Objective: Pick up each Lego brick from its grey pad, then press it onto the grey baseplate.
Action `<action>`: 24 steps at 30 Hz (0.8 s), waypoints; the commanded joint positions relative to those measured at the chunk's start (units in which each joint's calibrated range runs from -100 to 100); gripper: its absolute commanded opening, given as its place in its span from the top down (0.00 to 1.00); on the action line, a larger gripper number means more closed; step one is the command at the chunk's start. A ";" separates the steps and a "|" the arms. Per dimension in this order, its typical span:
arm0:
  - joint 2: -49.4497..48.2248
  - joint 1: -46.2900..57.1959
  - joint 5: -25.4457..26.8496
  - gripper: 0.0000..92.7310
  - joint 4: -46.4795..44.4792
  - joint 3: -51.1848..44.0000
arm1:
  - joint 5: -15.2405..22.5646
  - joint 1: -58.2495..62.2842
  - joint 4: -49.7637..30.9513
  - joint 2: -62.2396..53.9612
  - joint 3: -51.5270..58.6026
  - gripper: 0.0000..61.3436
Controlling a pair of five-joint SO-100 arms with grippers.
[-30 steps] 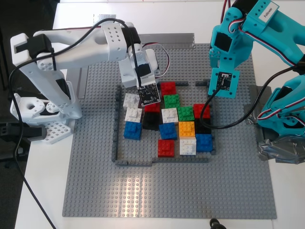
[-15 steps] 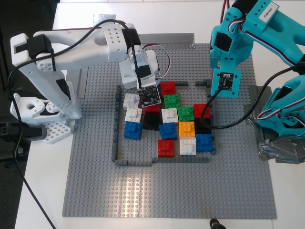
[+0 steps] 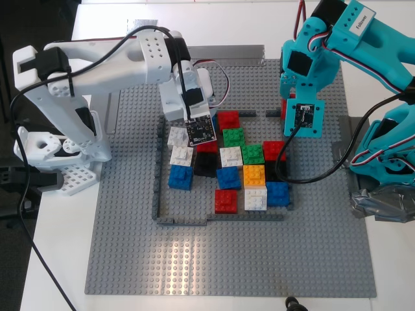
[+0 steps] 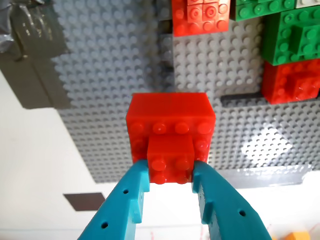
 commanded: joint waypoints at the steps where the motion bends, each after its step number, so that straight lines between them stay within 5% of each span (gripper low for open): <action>1: -1.32 -0.24 0.29 1.00 -1.52 -0.23 | 0.74 -1.44 2.62 -5.34 -4.96 0.79; 24: -1.15 -0.31 5.37 1.00 -9.33 6.63 | 4.45 -10.15 16.77 -16.41 -3.60 0.96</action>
